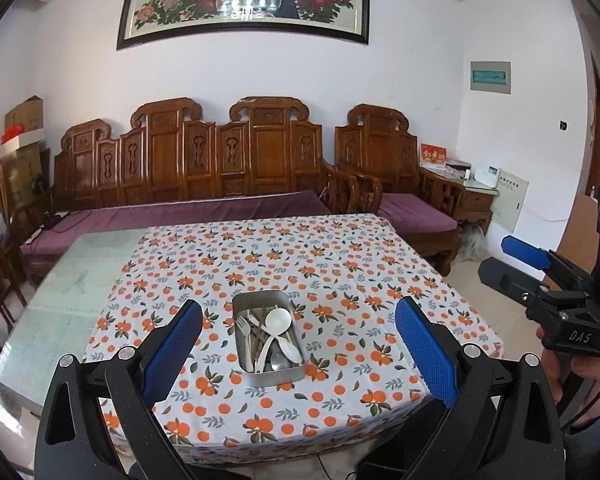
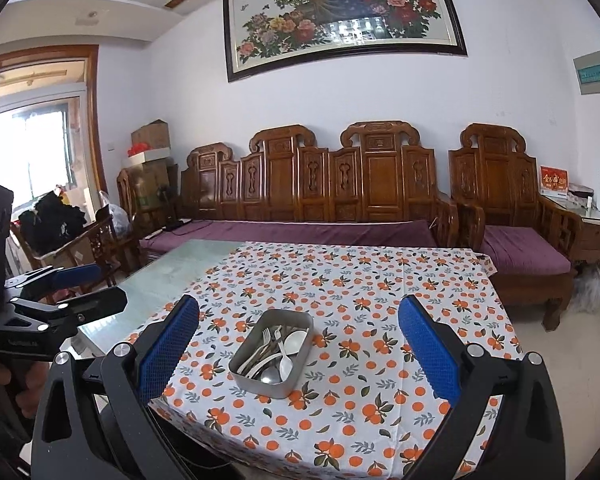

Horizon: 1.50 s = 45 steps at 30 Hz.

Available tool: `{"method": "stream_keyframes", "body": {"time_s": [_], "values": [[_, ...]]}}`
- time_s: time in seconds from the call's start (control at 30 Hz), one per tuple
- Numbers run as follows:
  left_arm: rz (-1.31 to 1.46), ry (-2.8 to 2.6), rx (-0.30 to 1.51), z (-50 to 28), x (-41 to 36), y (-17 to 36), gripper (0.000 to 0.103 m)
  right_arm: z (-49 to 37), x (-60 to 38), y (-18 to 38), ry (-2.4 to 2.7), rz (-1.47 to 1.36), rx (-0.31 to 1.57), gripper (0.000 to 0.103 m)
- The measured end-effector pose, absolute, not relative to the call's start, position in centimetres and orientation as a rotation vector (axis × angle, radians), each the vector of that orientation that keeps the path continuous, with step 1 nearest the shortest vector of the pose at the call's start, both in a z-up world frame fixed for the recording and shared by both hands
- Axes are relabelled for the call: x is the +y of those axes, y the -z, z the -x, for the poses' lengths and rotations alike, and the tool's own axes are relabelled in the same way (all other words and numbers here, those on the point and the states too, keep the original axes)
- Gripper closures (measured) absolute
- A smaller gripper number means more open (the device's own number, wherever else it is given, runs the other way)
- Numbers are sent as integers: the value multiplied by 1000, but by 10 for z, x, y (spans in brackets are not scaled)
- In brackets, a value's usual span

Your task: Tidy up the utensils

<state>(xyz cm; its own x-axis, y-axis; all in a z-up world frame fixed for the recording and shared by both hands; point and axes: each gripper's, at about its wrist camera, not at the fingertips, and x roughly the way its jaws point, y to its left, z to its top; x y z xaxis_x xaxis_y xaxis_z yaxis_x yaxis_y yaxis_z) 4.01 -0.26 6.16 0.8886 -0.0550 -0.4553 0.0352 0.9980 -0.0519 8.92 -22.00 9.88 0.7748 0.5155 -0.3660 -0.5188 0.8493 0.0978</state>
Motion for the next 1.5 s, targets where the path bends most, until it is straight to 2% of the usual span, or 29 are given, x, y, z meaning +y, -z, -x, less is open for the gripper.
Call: {"method": "stream_keyframes", "body": {"time_s": [1.5], "values": [[50,29,449,-33,-5,-64,10,-87,-220,-99,-564,7,395,3]]}}
